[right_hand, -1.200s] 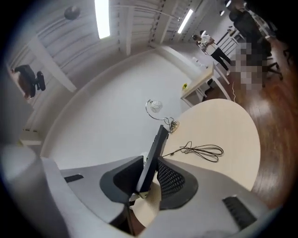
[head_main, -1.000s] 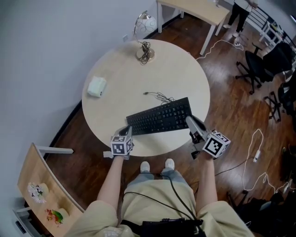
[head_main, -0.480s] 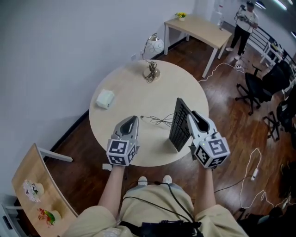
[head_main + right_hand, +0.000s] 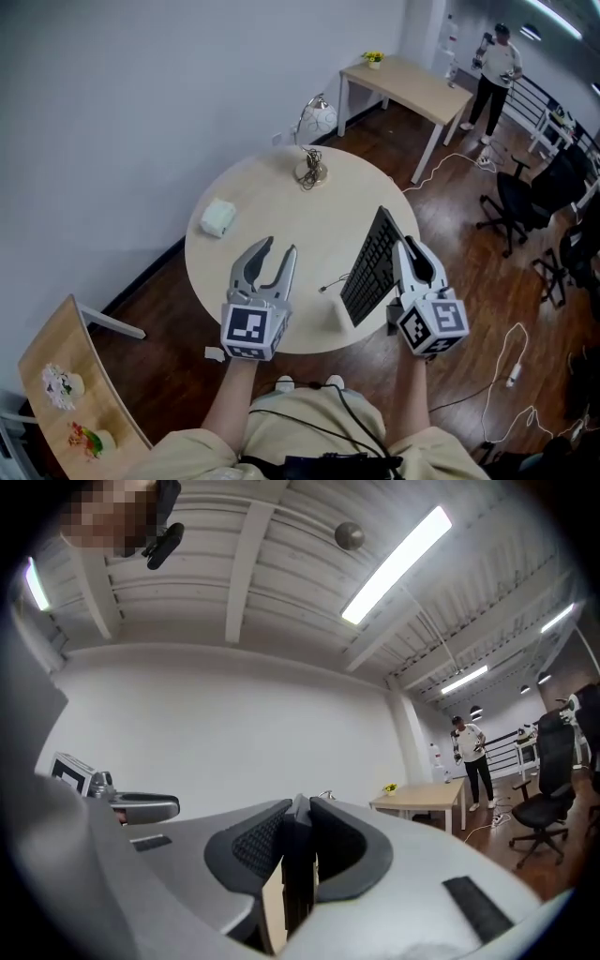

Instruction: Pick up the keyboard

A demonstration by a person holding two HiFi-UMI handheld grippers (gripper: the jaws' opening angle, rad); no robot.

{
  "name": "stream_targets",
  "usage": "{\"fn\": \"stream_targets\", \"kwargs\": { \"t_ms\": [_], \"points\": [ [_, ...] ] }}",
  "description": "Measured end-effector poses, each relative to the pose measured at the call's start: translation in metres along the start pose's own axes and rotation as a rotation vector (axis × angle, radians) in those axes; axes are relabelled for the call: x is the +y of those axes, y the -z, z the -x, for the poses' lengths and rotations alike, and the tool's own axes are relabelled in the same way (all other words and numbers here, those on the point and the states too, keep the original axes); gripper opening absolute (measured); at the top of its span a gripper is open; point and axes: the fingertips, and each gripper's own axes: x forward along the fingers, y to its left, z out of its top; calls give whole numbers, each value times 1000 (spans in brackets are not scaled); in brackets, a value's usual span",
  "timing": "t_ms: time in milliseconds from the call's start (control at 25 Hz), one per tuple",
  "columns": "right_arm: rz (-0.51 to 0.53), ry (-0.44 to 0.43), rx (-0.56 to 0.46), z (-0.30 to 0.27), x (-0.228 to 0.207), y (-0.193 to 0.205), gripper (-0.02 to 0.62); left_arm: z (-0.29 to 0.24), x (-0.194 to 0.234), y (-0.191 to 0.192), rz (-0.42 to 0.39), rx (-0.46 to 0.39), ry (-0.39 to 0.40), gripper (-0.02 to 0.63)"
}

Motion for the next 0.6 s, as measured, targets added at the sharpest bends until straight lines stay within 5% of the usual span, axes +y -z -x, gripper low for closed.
{"fn": "stream_targets", "kwargs": {
  "t_ms": [320,440,600],
  "points": [
    [6,12,17,1,-5,4,77,10,24,-17,-26,-57,-149,225],
    [9,18,22,3,-7,3,77,11,28,-18,-12,-38,-173,348],
    [-3,30,25,4,-12,4,77,11,32,-3,-28,-6,-197,348]
  ]
}}
